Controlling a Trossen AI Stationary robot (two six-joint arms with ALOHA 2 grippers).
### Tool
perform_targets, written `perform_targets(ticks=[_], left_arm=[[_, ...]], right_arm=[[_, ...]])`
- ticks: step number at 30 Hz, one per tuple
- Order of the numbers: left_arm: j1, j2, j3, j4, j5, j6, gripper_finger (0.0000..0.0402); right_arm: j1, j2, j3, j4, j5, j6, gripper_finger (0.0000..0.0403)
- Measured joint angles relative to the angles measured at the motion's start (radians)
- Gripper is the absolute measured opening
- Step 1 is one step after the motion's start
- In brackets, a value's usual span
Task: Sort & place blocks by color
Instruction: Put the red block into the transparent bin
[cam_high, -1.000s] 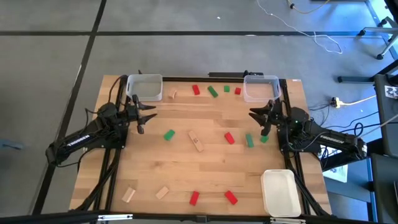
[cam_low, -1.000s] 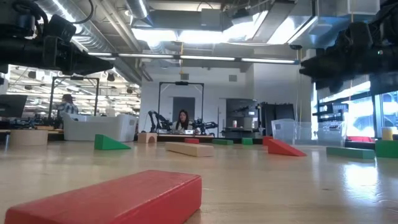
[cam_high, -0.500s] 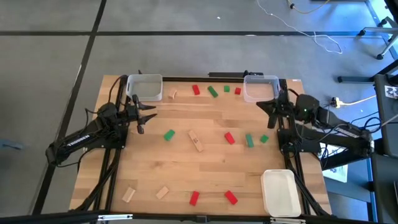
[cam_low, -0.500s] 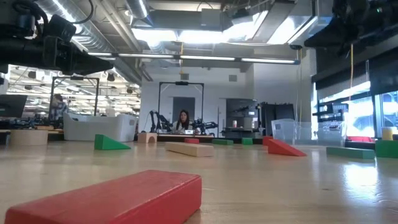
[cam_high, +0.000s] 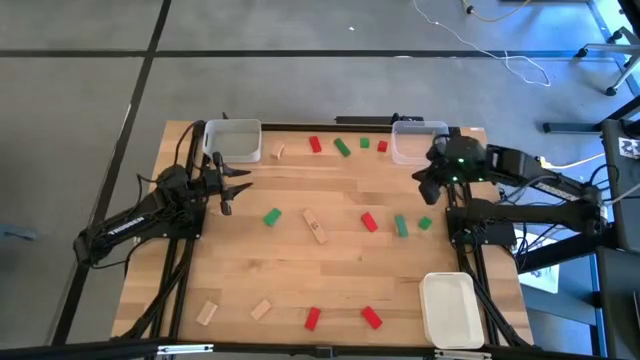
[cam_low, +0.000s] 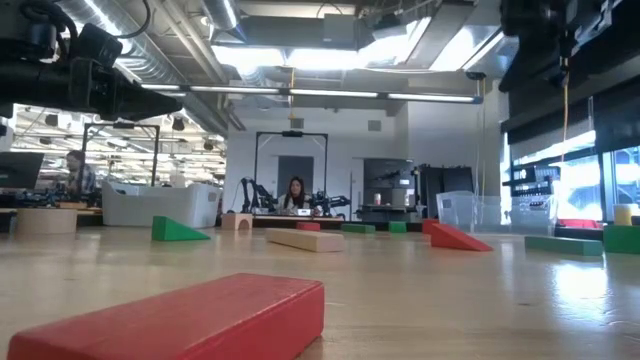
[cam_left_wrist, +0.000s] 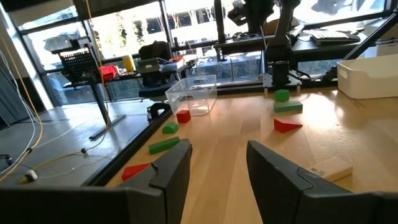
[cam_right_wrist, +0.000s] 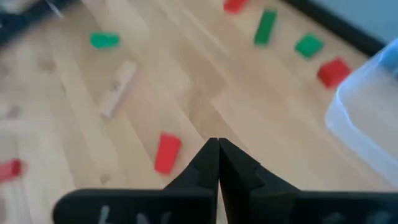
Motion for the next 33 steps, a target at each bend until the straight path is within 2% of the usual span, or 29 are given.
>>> perform_targets(ticks=[5, 13, 20, 27, 33], left_arm=[[0.0, 0.0, 0.0, 0.0, 0.0, 0.0, 0.015], [0.0, 0.0, 0.0, 0.0, 0.0, 0.0, 0.015], [0.0, 0.0, 0.0, 0.0, 0.0, 0.0, 0.015], [0.0, 0.0, 0.0, 0.0, 0.0, 0.0, 0.015], [0.0, 0.0, 0.0, 0.0, 0.0, 0.0, 0.015]], right_arm=[[0.0, 0.097, 0.018, -0.028, -0.013, 0.051, 0.0036], [0.0, 0.214, 0.039, -0.028, -0.033, 0.179, 0.0123], [0.0, 0.288, 0.04, -0.028, -0.094, 0.269, 0.0184], [0.0, 0.362, 0.04, 0.006, -0.104, 0.277, 0.0196], [0.012, 0.423, 0.039, 0.074, -0.11, 0.174, 0.0197]])
